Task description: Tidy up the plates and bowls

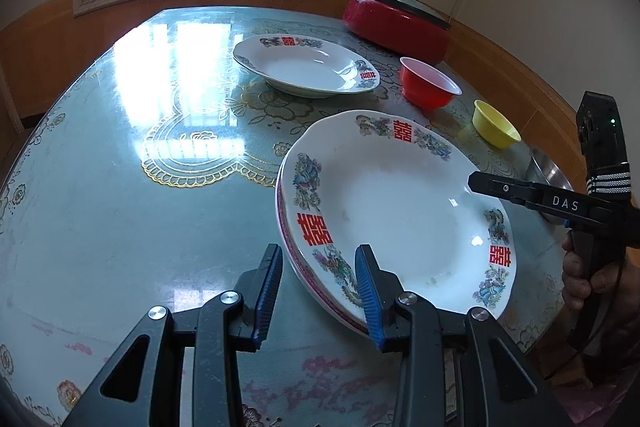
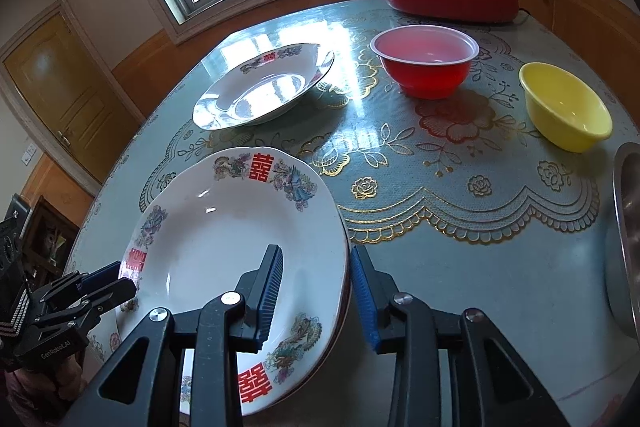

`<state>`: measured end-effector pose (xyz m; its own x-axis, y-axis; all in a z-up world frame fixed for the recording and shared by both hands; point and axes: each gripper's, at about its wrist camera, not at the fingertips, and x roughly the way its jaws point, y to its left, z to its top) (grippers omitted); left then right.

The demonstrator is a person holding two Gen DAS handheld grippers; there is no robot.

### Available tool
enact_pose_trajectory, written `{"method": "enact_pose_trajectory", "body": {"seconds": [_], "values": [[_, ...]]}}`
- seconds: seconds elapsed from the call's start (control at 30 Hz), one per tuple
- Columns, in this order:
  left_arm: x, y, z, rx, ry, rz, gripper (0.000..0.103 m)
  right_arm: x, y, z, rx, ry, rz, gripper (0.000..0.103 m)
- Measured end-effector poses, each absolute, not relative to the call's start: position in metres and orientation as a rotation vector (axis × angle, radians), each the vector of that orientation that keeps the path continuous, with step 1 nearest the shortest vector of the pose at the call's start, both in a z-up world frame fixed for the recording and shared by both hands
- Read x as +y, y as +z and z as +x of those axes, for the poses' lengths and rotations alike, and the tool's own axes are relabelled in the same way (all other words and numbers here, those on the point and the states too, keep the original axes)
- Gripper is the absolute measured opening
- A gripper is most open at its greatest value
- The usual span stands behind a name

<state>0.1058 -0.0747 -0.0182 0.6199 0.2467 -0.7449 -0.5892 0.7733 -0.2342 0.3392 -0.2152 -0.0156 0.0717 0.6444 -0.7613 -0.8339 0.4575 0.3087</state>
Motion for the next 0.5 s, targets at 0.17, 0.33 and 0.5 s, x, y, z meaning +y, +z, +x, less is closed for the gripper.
{"method": "enact_pose_trajectory", "body": {"seconds": [0.17, 0.33, 0.5], "values": [[-0.067, -0.015, 0.106, 0.755, 0.534, -0.49, 0.037, -0.213, -0.013, 0.343, 0.994, 1.123, -0.23, 0.036], [-0.053, -0.006, 0.109, 0.744, 0.583, -0.465, 0.038, -0.205, -0.002, 0.352, 0.985, 1.138, -0.205, 0.04], [-0.034, -0.001, 0.115, 0.75, 0.645, -0.483, 0.039, -0.188, 0.002, 0.361, 1.017, 1.167, -0.17, 0.042]]}}
